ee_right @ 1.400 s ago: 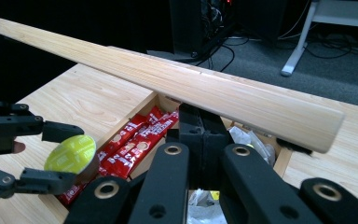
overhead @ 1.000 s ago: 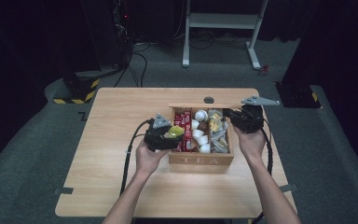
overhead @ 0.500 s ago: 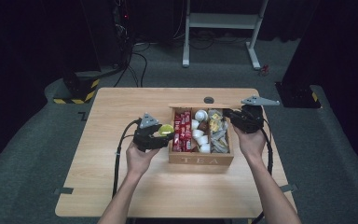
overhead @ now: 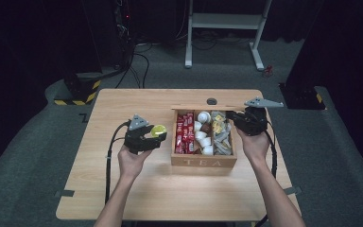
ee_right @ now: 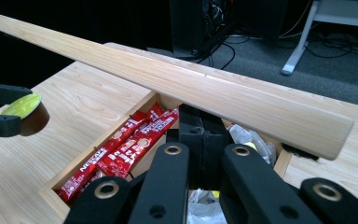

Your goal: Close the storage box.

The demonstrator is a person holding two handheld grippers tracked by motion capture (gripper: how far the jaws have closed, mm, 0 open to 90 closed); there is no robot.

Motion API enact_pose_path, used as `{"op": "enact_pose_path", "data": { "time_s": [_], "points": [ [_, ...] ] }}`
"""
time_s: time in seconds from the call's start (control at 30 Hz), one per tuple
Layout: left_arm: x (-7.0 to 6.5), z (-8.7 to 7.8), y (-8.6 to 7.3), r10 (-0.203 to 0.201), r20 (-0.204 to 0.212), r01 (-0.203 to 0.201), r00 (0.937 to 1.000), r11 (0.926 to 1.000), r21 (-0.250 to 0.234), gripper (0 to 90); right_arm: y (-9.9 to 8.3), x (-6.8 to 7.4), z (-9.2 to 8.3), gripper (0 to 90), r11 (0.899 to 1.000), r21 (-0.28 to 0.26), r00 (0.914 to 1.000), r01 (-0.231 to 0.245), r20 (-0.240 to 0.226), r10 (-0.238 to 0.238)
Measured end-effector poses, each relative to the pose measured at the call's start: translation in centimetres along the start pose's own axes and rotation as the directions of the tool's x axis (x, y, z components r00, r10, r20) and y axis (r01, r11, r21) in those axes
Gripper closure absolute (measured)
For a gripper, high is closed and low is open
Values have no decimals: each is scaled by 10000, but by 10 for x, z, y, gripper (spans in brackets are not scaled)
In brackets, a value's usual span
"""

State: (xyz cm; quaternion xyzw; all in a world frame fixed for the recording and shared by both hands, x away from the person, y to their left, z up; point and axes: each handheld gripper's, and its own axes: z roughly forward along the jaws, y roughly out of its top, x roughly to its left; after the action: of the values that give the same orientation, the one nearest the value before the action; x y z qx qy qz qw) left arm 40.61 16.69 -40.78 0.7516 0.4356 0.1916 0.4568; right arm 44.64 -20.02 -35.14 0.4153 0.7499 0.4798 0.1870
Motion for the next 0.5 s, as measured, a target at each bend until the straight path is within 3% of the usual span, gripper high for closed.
{"op": "enact_pose_path", "data": {
  "time_s": [0.5],
  "points": [
    [21, -14, -16, -402, -429, 404, 9983, 9992, 28, 388, -3, 0, -1, 900, 10000, -22, 10000, -9, -44, 9]
  ]
}}
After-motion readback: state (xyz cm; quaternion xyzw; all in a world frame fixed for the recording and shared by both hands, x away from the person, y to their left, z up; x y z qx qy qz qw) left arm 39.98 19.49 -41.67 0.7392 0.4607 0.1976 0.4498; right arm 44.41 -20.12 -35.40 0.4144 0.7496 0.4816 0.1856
